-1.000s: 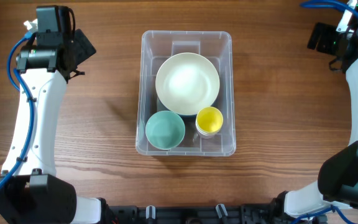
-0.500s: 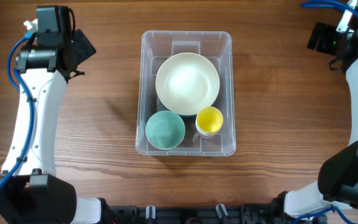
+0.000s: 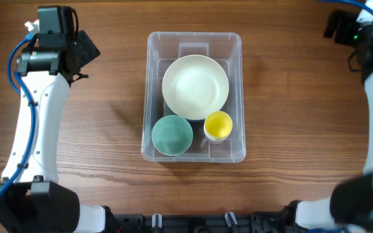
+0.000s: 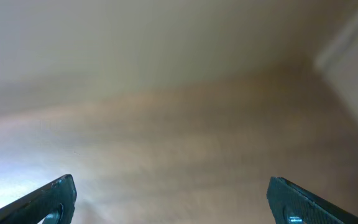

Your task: Pack container

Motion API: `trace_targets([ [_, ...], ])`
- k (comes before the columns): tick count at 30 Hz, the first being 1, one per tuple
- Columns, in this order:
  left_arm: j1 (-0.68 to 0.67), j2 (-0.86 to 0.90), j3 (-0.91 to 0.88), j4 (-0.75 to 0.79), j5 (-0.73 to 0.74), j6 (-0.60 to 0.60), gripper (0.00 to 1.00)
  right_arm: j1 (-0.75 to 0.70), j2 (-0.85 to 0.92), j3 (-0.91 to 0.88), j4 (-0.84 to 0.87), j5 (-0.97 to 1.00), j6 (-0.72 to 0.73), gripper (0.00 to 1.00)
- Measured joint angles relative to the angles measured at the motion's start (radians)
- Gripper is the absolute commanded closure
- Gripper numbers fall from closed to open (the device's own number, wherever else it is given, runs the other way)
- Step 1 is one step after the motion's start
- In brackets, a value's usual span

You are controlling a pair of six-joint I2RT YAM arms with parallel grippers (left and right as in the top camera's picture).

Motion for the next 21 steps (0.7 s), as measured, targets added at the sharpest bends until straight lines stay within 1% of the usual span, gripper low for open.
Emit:
trace_targets([
  [2,0.0,0.0,0.0,0.0,0.0,0.0,0.0,0.009,-0.106,0.0,0.0,-0.028,-0.001,0.0],
  [6,0.0,0.0,0.0,0.0,0.0,0.0,0.0,0.037,-0.362,-0.01,-0.05,-0.064,-0.004,0.0],
  [9,0.0,0.0,0.0,0.0,0.0,0.0,0.0,0.041,-0.586,-0.081,-0.063,-0.077,-0.004,0.0],
  [13,0.0,0.0,0.0,0.0,0.0,0.0,0.0,0.041,-0.858,-0.247,-0.061,-0.083,-0.005,0.0],
  [16,0.0,0.0,0.0,0.001,0.0,0.0,0.0,0.041,-1.014,-0.378,-0.04,-0.083,-0.005,0.0],
  [19,0.0,0.0,0.0,0.0,0.0,0.0,0.0,0.041,-1.179,-0.554,0.021,-0.086,-0.008,0.0],
  [21,0.0,0.0,0.0,0.0,0.0,0.0,0.0,0.041,-1.254,-0.656,0.087,-0.094,-0.008,0.0],
])
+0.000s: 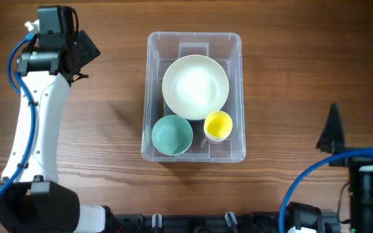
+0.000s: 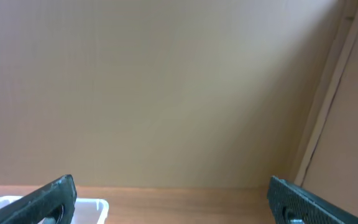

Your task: Pack container

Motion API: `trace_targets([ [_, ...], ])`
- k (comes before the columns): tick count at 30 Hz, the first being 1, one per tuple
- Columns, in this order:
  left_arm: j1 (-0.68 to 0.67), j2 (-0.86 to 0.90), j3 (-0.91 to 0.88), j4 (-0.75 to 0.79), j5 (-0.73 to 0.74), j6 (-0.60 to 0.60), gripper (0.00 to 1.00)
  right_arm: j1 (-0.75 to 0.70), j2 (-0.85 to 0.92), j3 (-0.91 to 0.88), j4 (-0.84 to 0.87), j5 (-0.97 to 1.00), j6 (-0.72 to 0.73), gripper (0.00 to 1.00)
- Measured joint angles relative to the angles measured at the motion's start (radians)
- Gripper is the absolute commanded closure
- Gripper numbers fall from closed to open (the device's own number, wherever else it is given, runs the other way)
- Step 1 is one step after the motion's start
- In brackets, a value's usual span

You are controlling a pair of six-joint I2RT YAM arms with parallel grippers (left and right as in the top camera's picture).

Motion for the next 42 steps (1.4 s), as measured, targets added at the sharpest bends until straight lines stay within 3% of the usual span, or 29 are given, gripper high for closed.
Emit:
trace_targets([
  [4,0.0,0.0,0.0,0.0,0.0,0.0,0.0,0.0,-0.099,-0.233,0.233,-0.041,-0.001,0.0],
  [11,0.0,0.0,0.0,0.0,0.0,0.0,0.0,0.033,-0.111,-0.607,0.657,-0.083,0.0,0.0],
  [15,0.0,0.0,0.0,0.0,0.0,0.0,0.0,0.082,-0.111,-0.725,0.777,-0.075,0.0,0.0],
  [26,0.0,0.0,0.0,0.0,0.0,0.0,0.0,0.131,-0.127,-0.76,0.668,-0.051,0.027,0.0],
  [34,0.0,0.0,0.0,0.0,0.0,0.0,0.0,0.132,-0.275,-0.762,0.51,-0.047,0.04,0.0],
  [42,0.0,0.0,0.0,0.0,0.0,0.0,0.0,0.133,-0.299,-0.776,0.459,-0.04,0.077,0.0],
])
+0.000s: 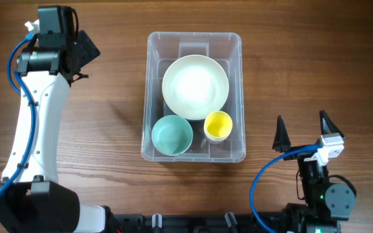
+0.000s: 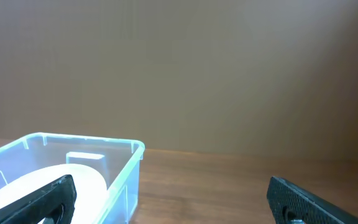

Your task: Pack container

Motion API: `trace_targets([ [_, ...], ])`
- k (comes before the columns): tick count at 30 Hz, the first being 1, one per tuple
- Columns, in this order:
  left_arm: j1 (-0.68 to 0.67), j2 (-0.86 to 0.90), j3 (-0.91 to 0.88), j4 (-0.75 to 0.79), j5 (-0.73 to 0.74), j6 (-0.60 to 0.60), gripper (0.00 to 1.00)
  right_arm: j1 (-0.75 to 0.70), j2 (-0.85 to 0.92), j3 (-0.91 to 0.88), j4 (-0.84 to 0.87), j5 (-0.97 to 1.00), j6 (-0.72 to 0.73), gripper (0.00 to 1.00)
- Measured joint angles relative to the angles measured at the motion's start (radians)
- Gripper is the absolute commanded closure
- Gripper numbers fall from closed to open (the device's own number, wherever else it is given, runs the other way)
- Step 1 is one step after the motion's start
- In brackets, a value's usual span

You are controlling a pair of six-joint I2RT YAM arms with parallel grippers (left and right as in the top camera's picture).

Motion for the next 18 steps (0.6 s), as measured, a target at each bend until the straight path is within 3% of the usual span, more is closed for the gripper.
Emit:
trace_targets([
  [6,0.0,0.0,0.0,0.0,0.0,0.0,0.0,0.0,-0.001,-0.068,-0.005,0.039,0.083,0.0],
  [18,0.0,0.0,0.0,0.0,0.0,0.0,0.0,0.0,-0.002,-0.077,-0.09,0.06,0.082,0.0],
])
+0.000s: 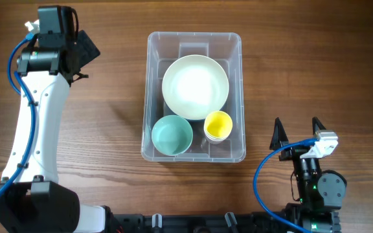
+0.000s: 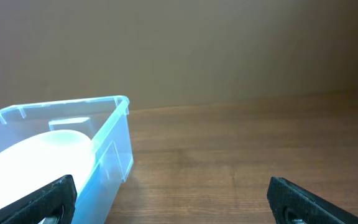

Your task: Pack container

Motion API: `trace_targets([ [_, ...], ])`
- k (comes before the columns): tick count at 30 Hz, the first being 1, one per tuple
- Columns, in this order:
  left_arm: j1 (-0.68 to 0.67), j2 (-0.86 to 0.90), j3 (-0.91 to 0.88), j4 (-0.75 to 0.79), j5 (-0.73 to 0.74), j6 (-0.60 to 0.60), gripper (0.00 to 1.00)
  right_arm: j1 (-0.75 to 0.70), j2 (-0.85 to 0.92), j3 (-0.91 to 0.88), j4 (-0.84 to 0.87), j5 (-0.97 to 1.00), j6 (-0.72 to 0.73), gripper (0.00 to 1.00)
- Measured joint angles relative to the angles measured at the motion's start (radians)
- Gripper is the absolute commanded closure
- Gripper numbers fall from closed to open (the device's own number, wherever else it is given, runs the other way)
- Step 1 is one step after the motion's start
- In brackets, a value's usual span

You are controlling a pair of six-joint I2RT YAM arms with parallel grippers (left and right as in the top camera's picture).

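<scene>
The clear plastic container (image 1: pixel 238 90) stands in the middle of the table and holds a white plate (image 1: pixel 195 87), a teal bowl (image 1: pixel 171 134) and a yellow cup (image 1: pixel 217 125). My right gripper (image 1: pixel 298 131) is open and empty at the near right, just right of the container's front corner. Its wrist view shows the container (image 2: pixel 114 134) and the white plate (image 2: pixel 36 162) at the left, with both fingertips (image 2: pixel 291 199) spread wide. My left gripper (image 1: pixel 83 52) sits at the far left of the table, away from the container; its jaws cannot be made out.
Bare wooden table (image 1: pixel 303 77) surrounds the container on all sides. The left arm's white link (image 1: pixel 34 123) stretches along the left edge. A brown wall (image 2: pixel 179 50) rises behind the table in the right wrist view.
My right gripper shifted slightly left and nearer the front edge, staying open. Its camera now looks lower, showing more tabletop beside the container. The left arm and the container's contents are unchanged.
My right arm was first at the far right corner, its camera facing blurred table. Then it was down at the near right edge, looking at the wall. Later it stood open beside the container's front right corner, as now. The left arm has kept still.
</scene>
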Motion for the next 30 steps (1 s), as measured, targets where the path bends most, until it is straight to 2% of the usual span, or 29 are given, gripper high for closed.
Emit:
trace_targets([
  [10,0.0,0.0,0.0,0.0,0.0,0.0,0.0,0.0,0.0,0.0,0.0,0.003,-0.085,0.0],
  [30,0.0,0.0,0.0,0.0,0.0,0.0,0.0,0.0,0.0,0.0,0.0,0.003,-0.095,0.0],
])
